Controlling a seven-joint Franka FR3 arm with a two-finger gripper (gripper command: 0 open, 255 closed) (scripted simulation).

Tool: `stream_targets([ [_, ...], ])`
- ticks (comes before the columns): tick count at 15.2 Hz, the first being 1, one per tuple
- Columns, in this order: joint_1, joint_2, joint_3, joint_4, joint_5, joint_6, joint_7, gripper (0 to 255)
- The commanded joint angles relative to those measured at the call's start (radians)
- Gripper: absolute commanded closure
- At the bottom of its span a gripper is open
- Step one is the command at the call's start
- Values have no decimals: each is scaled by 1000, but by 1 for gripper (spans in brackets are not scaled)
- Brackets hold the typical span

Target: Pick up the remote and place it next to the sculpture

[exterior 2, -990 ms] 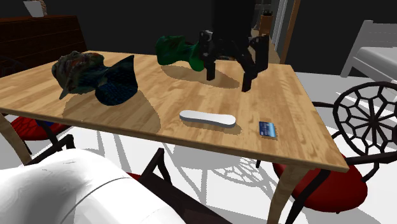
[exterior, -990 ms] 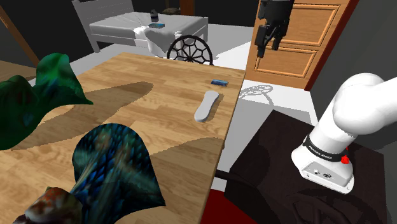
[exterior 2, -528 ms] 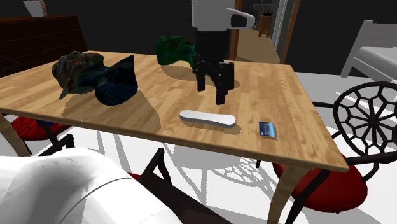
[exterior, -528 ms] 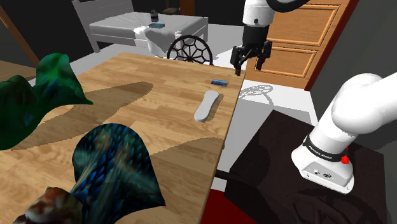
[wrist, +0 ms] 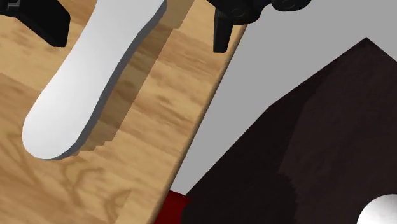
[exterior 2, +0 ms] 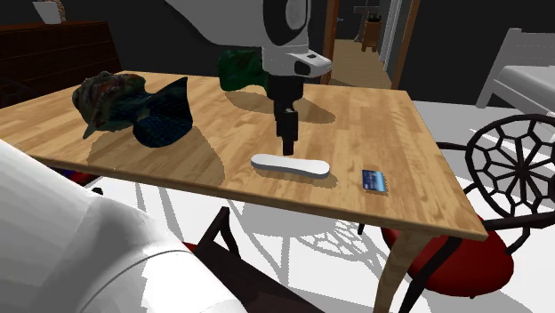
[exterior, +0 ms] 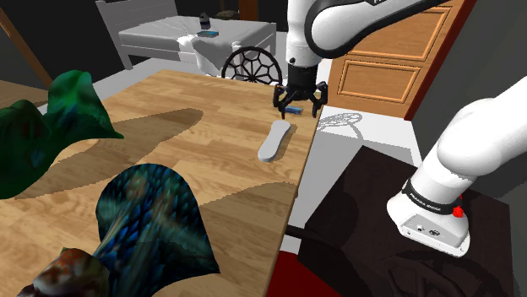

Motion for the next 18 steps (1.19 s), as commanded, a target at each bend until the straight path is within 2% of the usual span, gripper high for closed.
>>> stream_targets([
  [1, -28, 84, 42, 30, -11, 58, 115, 0],
  [6, -88, 304, 125, 124, -97, 177, 414, 0],
  [14, -90, 384, 132, 84, -144, 289, 458, 0],
  [18, -90, 384, 132, 84, -144, 289, 458, 0],
])
